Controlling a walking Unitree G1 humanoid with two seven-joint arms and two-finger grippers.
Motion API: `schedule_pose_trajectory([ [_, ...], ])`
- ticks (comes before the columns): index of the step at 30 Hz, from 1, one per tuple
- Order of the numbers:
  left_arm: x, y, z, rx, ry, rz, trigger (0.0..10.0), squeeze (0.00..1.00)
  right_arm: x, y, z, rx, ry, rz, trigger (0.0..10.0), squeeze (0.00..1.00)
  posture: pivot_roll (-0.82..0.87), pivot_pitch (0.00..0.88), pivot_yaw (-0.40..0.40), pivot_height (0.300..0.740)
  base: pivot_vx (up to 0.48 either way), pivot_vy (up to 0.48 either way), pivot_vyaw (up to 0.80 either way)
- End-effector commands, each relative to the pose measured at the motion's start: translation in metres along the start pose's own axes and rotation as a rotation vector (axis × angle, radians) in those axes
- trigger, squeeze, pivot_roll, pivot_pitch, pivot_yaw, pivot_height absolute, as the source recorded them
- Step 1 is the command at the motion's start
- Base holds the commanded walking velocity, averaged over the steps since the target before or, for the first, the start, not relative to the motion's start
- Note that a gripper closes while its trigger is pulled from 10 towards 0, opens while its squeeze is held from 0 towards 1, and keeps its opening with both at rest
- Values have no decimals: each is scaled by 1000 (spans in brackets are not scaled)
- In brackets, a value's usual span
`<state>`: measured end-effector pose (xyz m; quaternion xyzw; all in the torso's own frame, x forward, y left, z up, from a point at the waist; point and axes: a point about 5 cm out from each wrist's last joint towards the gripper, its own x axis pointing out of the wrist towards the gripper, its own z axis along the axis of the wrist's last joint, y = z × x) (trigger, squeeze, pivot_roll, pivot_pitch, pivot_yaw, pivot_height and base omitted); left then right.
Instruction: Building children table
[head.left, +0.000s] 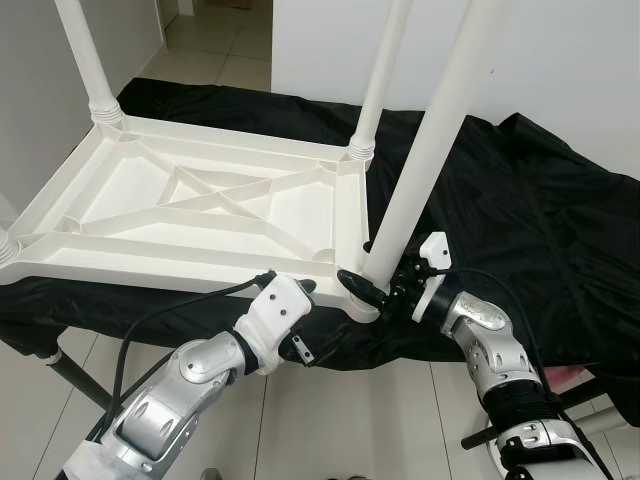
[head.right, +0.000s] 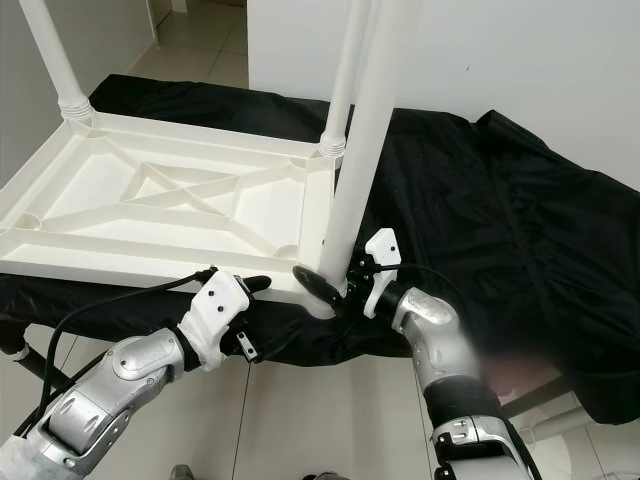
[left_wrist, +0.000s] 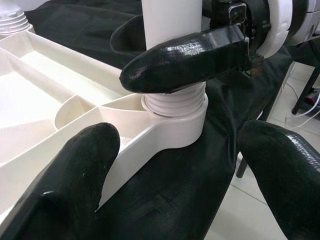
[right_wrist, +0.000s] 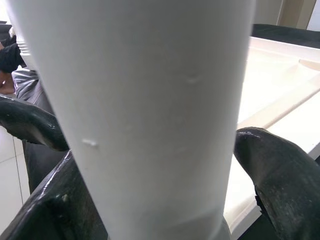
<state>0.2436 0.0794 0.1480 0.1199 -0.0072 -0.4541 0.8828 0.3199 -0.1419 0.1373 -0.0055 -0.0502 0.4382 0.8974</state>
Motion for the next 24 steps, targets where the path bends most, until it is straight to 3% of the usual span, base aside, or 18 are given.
schedule_pose_trajectory([
  [1, -2, -15, -1, -20, 14, -190, 10000, 0, -1, -7, 2, -5, 12, -26, 10000, 0, 37, 101, -94, 740, 0, 0, 0],
  [2, -2, -15, -1, -20, 14, -190, 10000, 0, -1, -7, 2, -5, 12, -26, 10000, 0, 37, 101, -94, 740, 0, 0, 0],
  [3, -3, -17, -2, -27, 16, -197, 10000, 0, -1, -12, 5, -12, 12, -38, 8667, 0, 40, 98, -96, 740, 0, 0, 0],
  [6, -3, -16, -2, -26, 17, -195, 10000, 0, -1, -13, 5, -12, 13, -39, 8667, 0, 40, 98, -96, 740, 0, 0, 0],
  [7, -2, -15, -2, -24, 20, -185, 10000, 0, -1, -14, 6, -12, 14, -43, 2902, 0, 43, 96, -96, 740, 0, 0, 0],
  [8, -2, -15, -2, -24, 20, -185, 10000, 0, -1, -14, 6, -12, 14, -43, 2902, 0, 43, 96, -96, 740, 0, 0, 0],
  [9, -3, -14, -3, -20, 23, -175, 10000, 0, -1, -15, 6, -10, 13, -47, 0, 0, 43, 96, -96, 740, 0, 0, 0],
  [21, -2, -10, -2, -6, 30, -147, 10000, 0, -7, -18, 3, 4, 23, -108, 0, 0, 38, 95, -90, 740, 0, 0, 0],
  [22, -2, -10, -2, -7, 28, -146, 10000, 0, -8, -19, 3, 4, 22, -137, 10000, 0, 38, 97, -90, 740, 0, 0, 0],
  [24, -2, -10, -2, -8, 27, -146, 10000, 0, -7, -19, 3, 6, 15, -163, 10000, 0, 38, 97, -90, 740, 0, 0, 0],
])
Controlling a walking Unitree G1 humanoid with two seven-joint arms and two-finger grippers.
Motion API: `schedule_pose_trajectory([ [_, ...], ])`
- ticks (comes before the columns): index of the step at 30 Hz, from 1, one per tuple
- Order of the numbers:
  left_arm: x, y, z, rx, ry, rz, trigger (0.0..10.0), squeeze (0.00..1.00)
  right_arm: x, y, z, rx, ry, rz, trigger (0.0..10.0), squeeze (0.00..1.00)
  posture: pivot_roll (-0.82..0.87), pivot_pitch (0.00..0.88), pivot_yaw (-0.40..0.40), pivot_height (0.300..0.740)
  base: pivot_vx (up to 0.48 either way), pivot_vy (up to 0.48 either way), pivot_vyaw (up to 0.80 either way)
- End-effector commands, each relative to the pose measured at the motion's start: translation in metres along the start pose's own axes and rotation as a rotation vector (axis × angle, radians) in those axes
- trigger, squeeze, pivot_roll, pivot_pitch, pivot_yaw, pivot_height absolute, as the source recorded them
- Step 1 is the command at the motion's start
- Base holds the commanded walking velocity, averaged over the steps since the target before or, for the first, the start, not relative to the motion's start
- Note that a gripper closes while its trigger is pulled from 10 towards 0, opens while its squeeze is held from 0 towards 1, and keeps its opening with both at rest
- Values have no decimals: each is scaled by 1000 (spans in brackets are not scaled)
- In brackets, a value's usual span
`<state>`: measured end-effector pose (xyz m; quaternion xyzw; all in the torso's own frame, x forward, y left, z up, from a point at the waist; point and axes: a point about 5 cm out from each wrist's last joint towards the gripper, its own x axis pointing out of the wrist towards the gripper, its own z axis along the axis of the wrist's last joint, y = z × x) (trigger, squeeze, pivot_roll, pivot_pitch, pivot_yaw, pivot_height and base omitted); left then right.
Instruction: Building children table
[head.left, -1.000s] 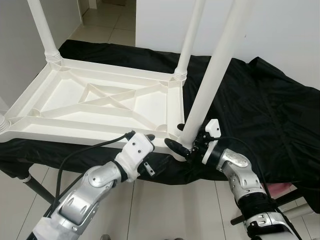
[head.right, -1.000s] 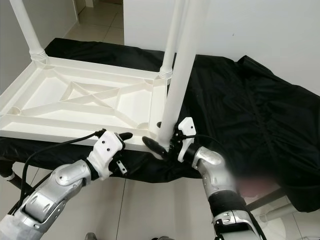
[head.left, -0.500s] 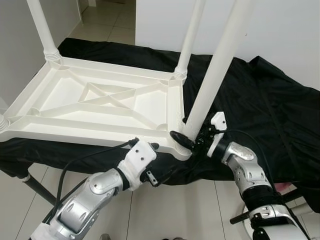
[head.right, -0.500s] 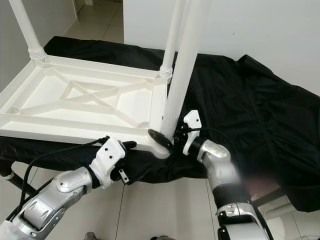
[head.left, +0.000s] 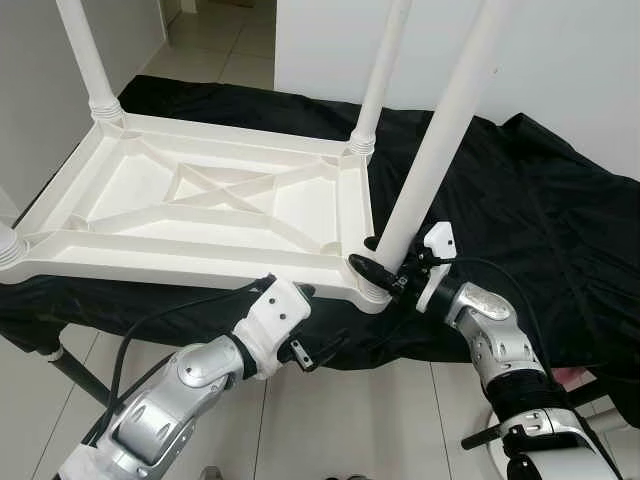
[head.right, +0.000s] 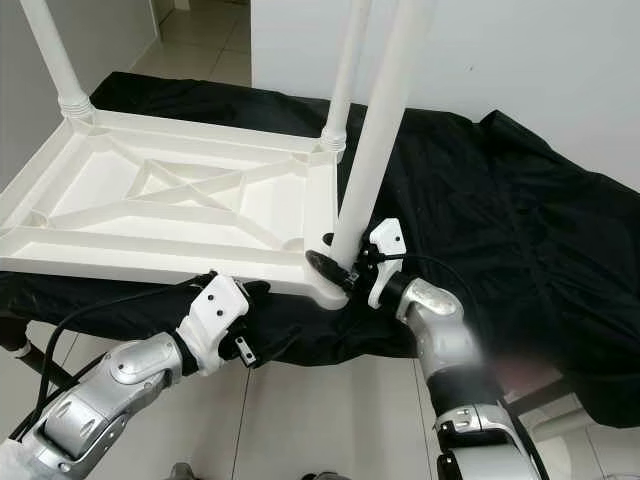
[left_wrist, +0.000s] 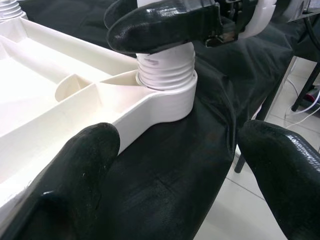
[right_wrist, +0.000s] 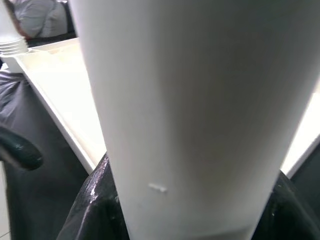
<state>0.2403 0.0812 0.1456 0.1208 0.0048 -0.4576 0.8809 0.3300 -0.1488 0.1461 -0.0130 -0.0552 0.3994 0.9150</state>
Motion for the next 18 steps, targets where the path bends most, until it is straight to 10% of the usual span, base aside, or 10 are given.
schedule_pose_trajectory([
  [1, 1, -8, 1, 1, 6, -137, 10000, 0, -7, -6, -5, 11, 14, -130, 10000, 0, 37, 97, -85, 740, 0, 0, 0],
  [18, 2, -7, 1, -1, 1, -141, 10000, 0, 10, 23, -12, 143, -6, -781, 10000, 0, 30, 98, -74, 740, 0, 0, 0],
])
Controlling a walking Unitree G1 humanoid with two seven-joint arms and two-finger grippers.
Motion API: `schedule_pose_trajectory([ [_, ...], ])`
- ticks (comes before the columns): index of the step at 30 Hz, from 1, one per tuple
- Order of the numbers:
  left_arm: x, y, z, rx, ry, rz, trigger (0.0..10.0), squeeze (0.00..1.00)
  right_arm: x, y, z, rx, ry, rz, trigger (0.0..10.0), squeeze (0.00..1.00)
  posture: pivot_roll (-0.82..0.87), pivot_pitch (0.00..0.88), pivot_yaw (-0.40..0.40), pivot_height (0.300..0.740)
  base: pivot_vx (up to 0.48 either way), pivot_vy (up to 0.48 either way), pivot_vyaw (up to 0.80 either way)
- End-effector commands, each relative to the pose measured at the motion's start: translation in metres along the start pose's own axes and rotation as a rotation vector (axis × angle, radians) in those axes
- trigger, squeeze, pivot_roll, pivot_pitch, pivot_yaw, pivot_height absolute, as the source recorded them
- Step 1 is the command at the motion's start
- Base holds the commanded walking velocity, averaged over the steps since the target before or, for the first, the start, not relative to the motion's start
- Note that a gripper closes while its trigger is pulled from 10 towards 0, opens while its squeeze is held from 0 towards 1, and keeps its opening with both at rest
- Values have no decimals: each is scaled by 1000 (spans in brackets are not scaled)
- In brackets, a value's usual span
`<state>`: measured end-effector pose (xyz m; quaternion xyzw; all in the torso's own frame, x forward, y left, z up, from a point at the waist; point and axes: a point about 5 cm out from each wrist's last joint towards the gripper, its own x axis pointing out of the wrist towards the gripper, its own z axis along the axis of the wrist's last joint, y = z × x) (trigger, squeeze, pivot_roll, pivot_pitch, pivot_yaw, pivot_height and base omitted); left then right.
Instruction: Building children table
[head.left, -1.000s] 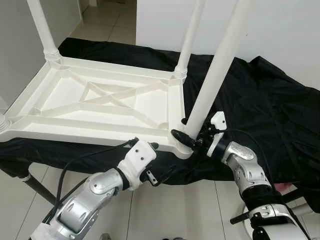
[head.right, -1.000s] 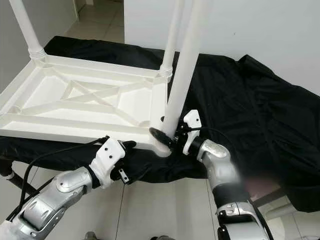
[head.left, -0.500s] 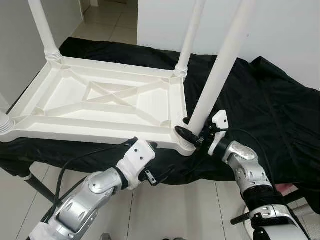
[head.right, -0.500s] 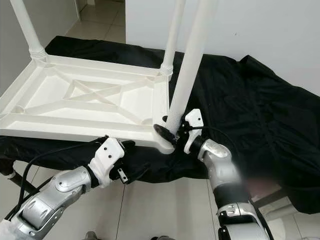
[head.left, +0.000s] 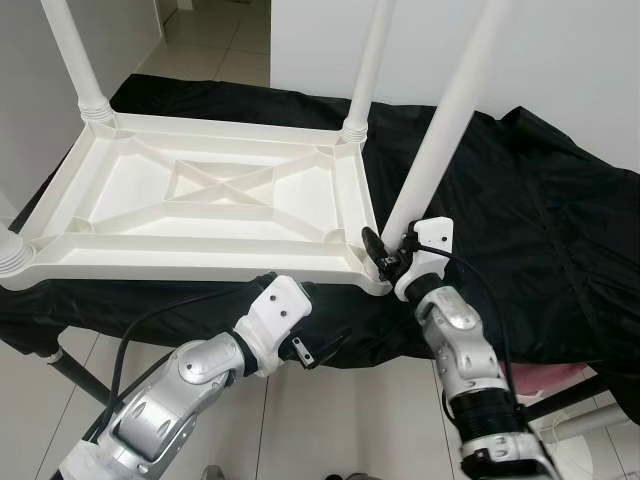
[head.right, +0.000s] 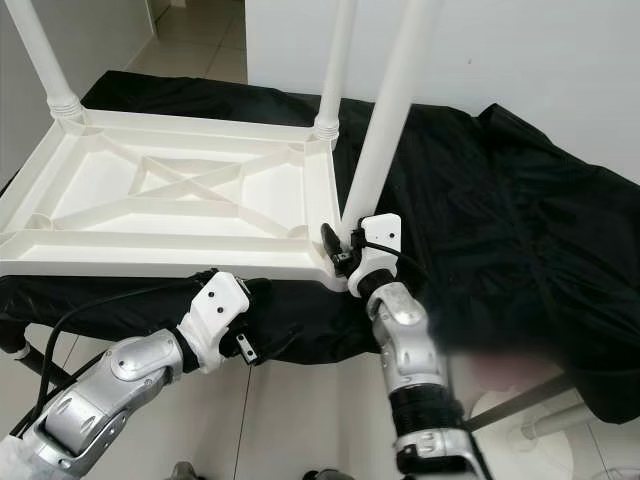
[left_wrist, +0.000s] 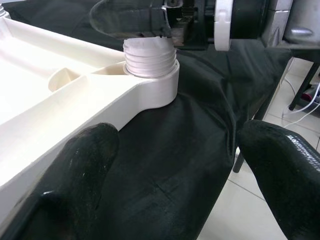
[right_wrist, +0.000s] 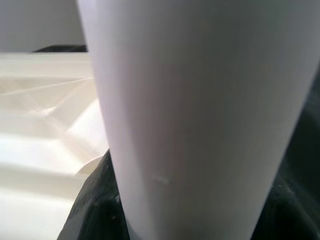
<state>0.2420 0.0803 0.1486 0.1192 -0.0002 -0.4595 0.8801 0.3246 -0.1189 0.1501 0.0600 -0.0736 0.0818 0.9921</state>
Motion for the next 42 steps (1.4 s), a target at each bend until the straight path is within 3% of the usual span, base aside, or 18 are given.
schedule_pose_trajectory([
  [1, 1, -8, -2, -4, 11, -138, 10000, 0, -7, -8, -15, 25, 76, -122, 10000, 0, 30, 98, -74, 740, 0, 0, 0],
  [4, 1, -9, -1, -4, 11, -138, 10000, 0, -8, 7, -15, 69, 83, -209, 10000, 0, 33, 98, -72, 740, 0, 0, 0],
  [7, 1, -9, -1, -7, 10, -139, 10000, 0, -7, 27, -12, 110, 74, -179, 10000, 0, 32, 100, -69, 740, 0, 0, 0],
  [13, 0, -10, -1, -8, 11, -145, 10000, 0, -10, 29, -8, 131, 64, -164, 10000, 0, 37, 100, -74, 740, 0, 0, 0],
  [14, 0, -10, -1, -8, 12, -144, 10000, 0, -10, 29, -5, 126, 53, -161, 10000, 71, 37, 98, -76, 740, 0, 0, 0],
  [15, 0, -10, -1, -8, 12, -144, 10000, 0, -10, 29, -5, 126, 53, -161, 10000, 71, 37, 98, -76, 740, 0, 0, 0],
  [16, 0, -10, -1, -8, 12, -142, 10000, 0, -9, 28, -3, 128, 42, -162, 10000, 663, 37, 97, -77, 740, 0, 0, 0],
  [17, 0, -10, -1, -8, 12, -142, 10000, 0, -9, 28, -3, 128, 42, -162, 10000, 663, 37, 97, -77, 740, 0, 0, 0],
  [18, 0, -9, -1, -7, 12, -141, 10000, 0, -9, 28, -1, 129, 29, -160, 10000, 1000, 37, 97, -77, 740, 0, 0, 0],
  [27, 3, -12, -4, -20, 9, -137, 10000, 0, -11, 13, 6, 89, -22, -70, 10000, 1000, 37, 96, -82, 740, 0, 0, 0],
  [30, 2, -10, -3, -19, 2, -114, 10000, 0, -15, 6, 3, 69, -13, 37, 10000, 1000, 37, 100, -85, 740, 0, 0, 0],
  [31, 2, -9, -3, -19, 1, -103, 10000, 0, -17, 3, 3, 64, -11, 91, 10000, 8, 38, 101, -88, 740, 0, 0, 0],
  [42, 2, -6, -2, -22, -3, -88, 10000, 0, -17, -15, 5, 1, -7, 377, 10000, 0, 39, 104, -73, 740, 0, 0, 0],
])
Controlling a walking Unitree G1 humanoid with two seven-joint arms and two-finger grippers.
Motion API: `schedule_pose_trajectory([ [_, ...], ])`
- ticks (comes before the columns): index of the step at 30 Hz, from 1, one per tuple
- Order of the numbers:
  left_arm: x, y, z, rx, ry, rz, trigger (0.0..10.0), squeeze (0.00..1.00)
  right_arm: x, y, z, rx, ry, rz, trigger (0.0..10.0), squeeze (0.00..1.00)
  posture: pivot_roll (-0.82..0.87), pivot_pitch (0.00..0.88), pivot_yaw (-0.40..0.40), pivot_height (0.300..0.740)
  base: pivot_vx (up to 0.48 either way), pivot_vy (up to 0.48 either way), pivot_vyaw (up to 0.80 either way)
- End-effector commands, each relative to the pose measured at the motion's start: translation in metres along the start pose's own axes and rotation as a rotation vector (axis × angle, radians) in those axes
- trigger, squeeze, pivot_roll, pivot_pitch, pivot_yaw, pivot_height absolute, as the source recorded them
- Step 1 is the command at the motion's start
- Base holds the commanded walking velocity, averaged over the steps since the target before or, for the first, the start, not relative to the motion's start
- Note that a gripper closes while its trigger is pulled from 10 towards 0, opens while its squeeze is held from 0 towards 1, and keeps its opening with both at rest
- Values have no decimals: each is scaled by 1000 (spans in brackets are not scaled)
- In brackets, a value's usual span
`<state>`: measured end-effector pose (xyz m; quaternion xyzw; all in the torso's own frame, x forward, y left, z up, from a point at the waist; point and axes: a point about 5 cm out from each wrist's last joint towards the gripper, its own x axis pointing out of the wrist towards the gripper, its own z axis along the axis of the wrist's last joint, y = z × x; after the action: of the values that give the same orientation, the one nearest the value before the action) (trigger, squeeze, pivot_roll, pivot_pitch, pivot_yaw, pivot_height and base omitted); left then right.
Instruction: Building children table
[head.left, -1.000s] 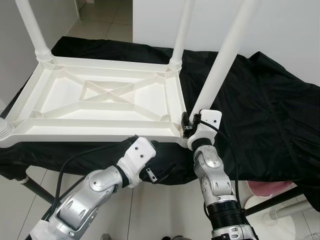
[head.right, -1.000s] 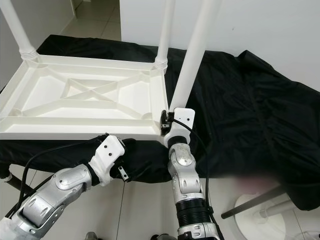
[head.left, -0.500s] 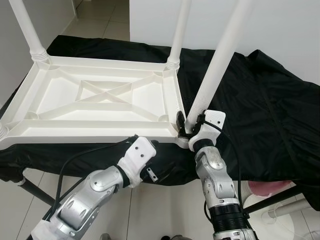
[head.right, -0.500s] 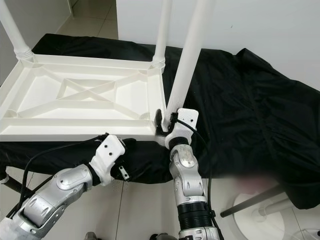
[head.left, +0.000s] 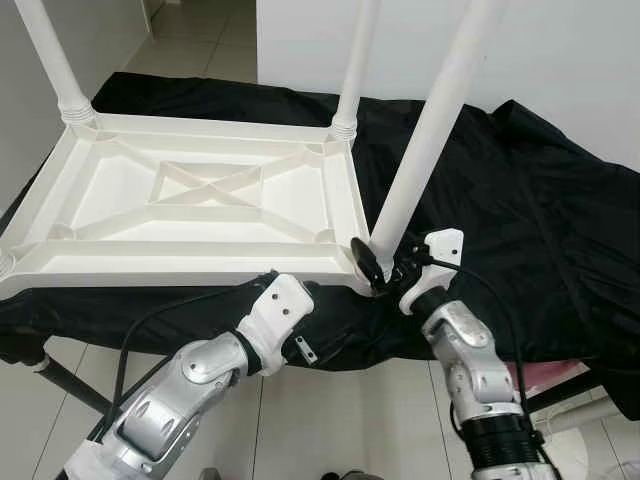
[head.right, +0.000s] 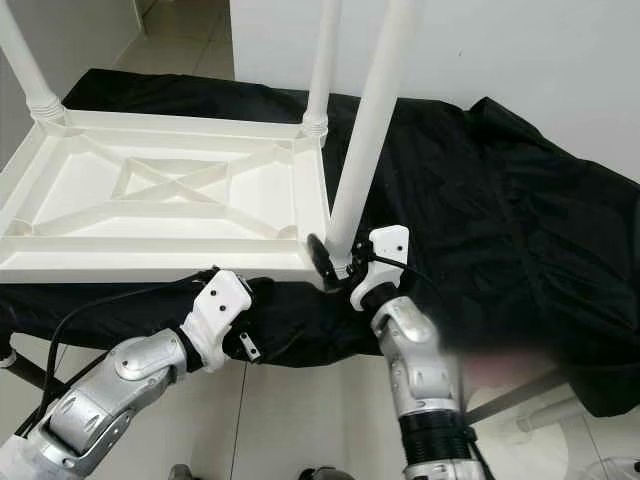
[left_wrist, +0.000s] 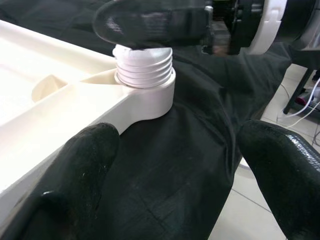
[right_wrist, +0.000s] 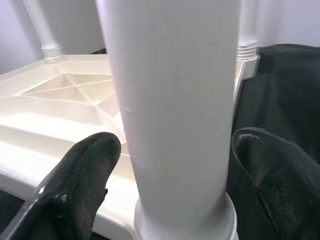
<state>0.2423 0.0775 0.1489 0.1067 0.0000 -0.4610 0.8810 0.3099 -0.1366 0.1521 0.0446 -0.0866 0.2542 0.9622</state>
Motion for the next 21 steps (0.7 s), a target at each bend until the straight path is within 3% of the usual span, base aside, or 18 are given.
schedule_pose_trajectory([
  [1, -1, -4, -3, -1, 10, -88, 10000, 0, 1, -3, -1, 1, 4, 52, 10000, 0, 39, 104, -73, 740, 0, 0, 0],
  [12, -2, -3, -3, 1, 13, -88, 10000, 0, 4, -7, 0, -13, 21, 119, 10000, 0, 41, 103, -70, 740, 0, 0, 0],
  [13, -1, -3, -3, 2, 13, -85, 10000, 0, 9, -12, 0, -58, 49, 166, 980, 0, 35, 106, -78, 740, 0, 0, 0],
  [14, -1, -2, -3, 4, 12, -83, 10000, 0, 12, -16, -1, -87, 75, 203, 0, 0, 38, 106, -83, 740, 0, 0, 0],
  [21, 1, -3, -3, 1, 7, -78, 10000, 0, 14, -22, -3, -113, 107, 246, 0, 0, 38, 105, -83, 740, 0, 0, 0],
])
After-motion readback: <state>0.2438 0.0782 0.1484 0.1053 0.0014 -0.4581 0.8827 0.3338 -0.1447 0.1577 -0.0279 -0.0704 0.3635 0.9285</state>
